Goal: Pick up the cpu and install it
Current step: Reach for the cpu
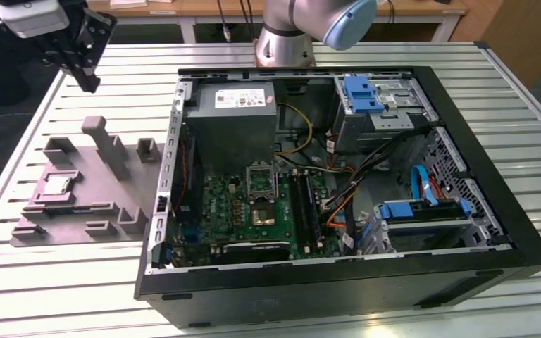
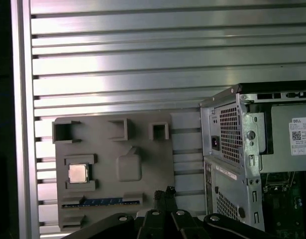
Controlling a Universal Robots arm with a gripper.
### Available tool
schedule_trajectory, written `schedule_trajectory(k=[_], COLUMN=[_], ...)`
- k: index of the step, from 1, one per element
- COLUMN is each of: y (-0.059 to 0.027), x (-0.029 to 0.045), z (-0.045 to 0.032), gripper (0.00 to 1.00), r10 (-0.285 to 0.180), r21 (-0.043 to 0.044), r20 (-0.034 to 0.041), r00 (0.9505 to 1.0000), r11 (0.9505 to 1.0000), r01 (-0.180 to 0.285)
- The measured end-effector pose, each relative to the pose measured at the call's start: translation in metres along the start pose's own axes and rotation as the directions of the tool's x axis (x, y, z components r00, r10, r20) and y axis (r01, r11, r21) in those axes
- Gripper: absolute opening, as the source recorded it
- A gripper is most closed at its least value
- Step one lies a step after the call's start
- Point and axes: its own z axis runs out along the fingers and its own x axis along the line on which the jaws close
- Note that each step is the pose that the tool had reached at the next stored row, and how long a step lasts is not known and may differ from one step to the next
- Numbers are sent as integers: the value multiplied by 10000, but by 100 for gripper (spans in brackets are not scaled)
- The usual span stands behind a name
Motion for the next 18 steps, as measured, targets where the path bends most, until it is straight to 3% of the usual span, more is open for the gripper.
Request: schedule_trajectory(k=[18], y=[-6], x=[73], z=[0], gripper=[11], r10=[0], r21=[0], r20=[0], r00=[10000], r11=[10000], r01=[0])
